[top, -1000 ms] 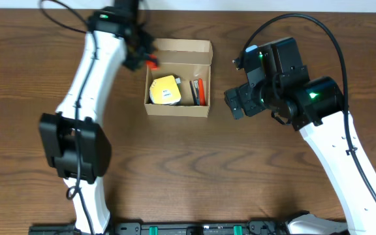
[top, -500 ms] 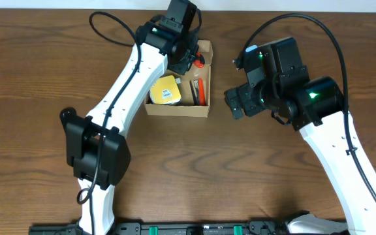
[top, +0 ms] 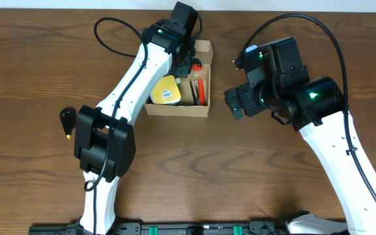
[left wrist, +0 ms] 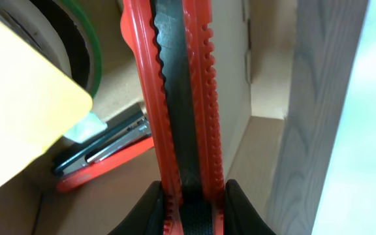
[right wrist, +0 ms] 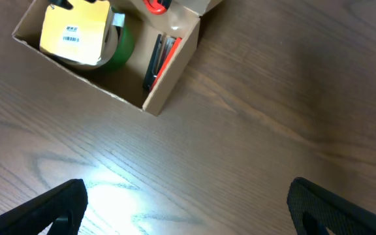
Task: Pack container
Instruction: 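Carry the red box cutter with the left gripper into the box and release, then reach the left gripper to the black object left of the box and grasp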
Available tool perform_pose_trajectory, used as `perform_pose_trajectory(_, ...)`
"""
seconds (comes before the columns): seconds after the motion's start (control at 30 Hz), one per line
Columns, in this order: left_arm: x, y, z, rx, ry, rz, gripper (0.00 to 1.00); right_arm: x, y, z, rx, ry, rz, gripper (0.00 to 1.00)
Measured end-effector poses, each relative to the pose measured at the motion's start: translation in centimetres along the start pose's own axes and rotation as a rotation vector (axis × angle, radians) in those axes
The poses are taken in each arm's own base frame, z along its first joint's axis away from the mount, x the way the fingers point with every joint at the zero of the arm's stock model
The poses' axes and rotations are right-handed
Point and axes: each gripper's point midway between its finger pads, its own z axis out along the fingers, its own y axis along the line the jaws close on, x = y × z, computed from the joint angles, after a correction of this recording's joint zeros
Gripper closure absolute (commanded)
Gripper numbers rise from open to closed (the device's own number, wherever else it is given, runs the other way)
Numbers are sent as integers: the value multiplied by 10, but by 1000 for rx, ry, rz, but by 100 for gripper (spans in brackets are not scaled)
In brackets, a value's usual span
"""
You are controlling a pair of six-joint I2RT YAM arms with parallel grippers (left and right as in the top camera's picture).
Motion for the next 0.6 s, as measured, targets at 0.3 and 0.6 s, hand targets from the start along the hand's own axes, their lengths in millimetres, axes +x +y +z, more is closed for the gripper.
perform_pose_trajectory(0.3,-3,0,2,-1,-8,-19,34,0,0,0,0,0,0,1)
perform_pose_trajectory(0.6,-2,-5,2,17,-5,88,33,0,0,0,0,0,0,1)
